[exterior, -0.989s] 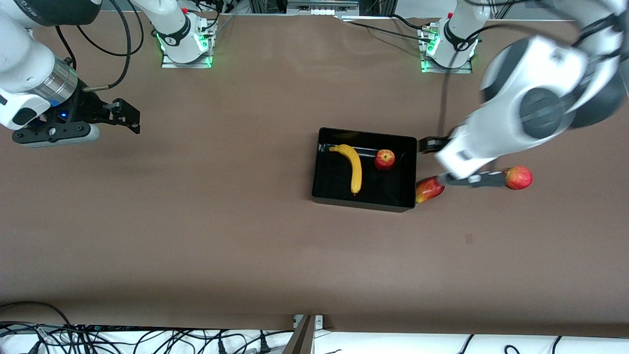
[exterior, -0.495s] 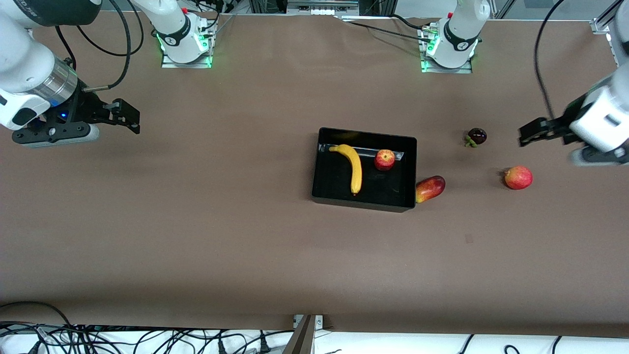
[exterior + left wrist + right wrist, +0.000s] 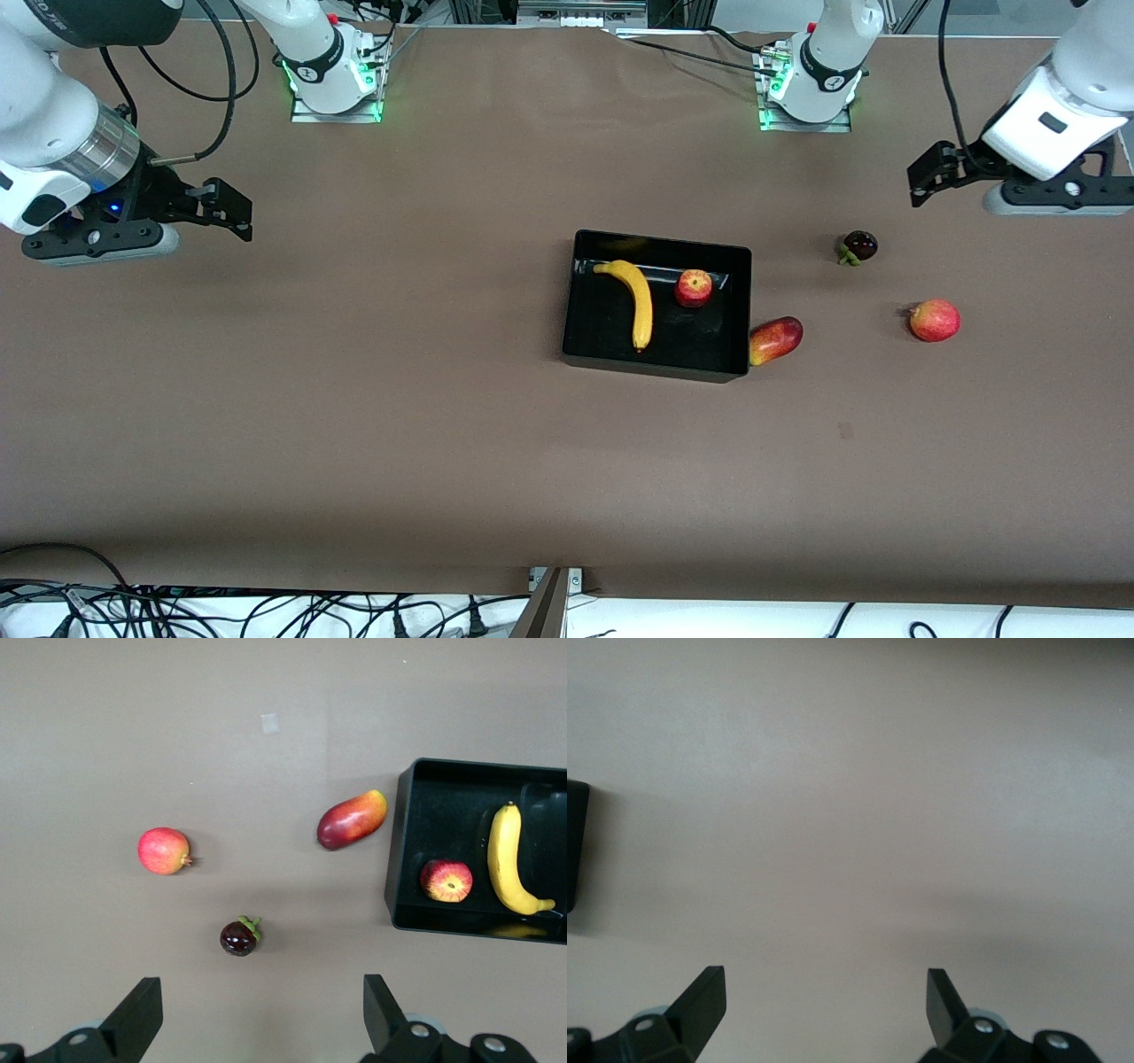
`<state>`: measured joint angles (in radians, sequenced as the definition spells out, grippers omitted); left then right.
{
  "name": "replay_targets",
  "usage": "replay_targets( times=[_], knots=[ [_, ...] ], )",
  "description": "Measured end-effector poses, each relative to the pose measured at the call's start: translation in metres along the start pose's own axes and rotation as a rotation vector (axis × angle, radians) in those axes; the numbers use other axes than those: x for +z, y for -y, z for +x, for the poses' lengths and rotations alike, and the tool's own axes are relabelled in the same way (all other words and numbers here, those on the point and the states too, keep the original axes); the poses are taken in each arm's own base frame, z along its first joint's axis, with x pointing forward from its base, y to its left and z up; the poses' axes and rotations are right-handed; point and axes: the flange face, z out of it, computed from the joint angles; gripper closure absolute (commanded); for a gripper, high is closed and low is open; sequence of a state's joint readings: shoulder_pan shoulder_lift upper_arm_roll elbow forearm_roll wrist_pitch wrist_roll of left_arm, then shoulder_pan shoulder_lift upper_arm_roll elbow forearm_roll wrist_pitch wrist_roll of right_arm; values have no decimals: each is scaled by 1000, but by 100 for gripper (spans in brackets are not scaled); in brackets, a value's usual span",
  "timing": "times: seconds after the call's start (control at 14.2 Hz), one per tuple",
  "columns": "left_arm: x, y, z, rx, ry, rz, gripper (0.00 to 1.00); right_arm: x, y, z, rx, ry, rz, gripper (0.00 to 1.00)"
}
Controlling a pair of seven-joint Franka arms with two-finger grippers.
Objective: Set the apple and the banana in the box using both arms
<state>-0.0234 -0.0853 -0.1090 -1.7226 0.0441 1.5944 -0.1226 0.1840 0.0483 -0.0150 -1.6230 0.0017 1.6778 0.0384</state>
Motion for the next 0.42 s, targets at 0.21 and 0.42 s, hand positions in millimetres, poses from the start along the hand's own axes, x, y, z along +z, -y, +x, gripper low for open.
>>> replay_targets(
  times=[0.21, 0.42],
  knots=[
    [5, 12, 3, -21, 3, -3, 0, 0, 0, 0, 0, 0, 0, 0],
    [4, 15, 6, -28, -4, -5, 0, 0, 0, 0, 0, 0, 0, 0]
  ],
)
